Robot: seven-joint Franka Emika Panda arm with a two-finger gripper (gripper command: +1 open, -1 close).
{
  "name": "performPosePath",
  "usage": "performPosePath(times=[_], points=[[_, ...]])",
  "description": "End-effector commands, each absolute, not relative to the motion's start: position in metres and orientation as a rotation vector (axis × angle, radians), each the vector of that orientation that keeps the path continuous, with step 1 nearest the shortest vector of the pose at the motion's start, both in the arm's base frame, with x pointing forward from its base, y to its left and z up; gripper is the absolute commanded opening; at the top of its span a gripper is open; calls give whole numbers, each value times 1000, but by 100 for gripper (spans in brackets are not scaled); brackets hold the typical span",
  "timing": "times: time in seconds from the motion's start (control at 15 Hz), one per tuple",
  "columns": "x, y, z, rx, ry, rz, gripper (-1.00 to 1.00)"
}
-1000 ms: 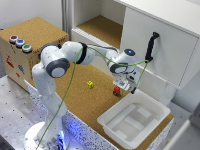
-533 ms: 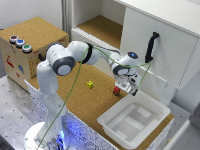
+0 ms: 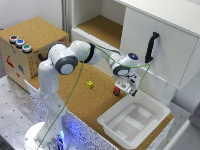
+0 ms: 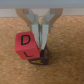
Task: Take off the pink block that is on top of the other one
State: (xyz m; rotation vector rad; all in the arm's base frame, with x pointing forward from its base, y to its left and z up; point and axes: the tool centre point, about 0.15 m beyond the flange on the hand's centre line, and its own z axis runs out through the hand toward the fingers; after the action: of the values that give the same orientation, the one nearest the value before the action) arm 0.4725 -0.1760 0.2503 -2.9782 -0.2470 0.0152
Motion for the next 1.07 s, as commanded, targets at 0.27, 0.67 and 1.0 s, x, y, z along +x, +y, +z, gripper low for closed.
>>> performPosePath(times=[0.27, 0.67, 1.0], points=[[464, -93, 273, -2843, -490, -3, -100], [469, -136, 286, -2996, -453, -53, 100], [468, -136, 287, -3005, -460, -59, 100]])
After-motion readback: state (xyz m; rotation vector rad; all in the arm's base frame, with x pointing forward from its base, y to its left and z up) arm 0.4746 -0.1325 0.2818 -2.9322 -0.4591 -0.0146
